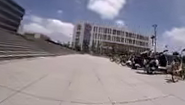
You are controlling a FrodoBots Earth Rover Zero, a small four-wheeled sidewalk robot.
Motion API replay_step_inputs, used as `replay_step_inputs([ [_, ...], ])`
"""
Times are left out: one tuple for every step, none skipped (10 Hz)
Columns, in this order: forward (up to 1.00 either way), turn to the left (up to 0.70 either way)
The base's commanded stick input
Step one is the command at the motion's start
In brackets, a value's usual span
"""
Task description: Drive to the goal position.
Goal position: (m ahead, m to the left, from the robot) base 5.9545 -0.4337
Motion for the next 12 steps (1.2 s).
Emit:
replay_step_inputs([
  [0.85,0.00],
  [0.85,0.00],
  [0.85,0.00],
  [0.85,0.00],
  [0.85,0.00],
  [0.85,0.00],
  [0.85,0.00],
  [0.85,0.00],
  [0.85,0.00],
  [0.85,0.00],
  [0.85,0.00],
  [0.85,0.00],
])
